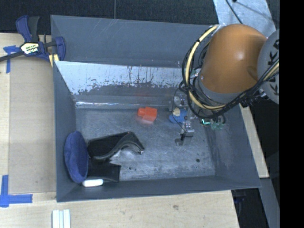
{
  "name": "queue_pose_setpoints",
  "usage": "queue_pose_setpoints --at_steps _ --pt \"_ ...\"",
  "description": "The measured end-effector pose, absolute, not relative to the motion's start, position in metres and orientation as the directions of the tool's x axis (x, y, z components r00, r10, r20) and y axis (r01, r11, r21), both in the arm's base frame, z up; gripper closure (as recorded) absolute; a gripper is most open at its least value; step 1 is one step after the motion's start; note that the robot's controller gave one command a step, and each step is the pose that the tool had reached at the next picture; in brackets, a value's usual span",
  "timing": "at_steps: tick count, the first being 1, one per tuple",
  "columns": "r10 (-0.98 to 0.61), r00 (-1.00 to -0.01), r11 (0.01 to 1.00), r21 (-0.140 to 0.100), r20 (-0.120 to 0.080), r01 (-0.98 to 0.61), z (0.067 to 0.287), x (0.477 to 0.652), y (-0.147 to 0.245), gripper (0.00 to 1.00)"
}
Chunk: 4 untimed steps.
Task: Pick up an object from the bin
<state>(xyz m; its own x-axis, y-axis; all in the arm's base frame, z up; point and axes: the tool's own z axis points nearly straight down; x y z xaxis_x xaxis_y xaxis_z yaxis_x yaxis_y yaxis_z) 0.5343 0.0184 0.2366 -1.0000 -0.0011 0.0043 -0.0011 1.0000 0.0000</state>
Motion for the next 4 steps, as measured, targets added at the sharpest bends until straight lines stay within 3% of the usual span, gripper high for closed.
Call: queue_pose_setpoints --at_steps 1,2,3,4 --pt "-0.075 -0.997 0.997 -0.003 -0.004 -0.075 0.203 0.586 -0.051 0.0" --pt "0.004 -1.0 1.0 0.0 0.004 0.004 0.09 0.609 -0.077 0.0" --pt "0.003 -1.0 1.0 -0.001 -0.007 0.003 0.096 0.612 -0.077 1.0" --pt "0.013 -1.0 1.0 -0.001 -0.013 0.013 0.255 0.582 -0.058 1.0"
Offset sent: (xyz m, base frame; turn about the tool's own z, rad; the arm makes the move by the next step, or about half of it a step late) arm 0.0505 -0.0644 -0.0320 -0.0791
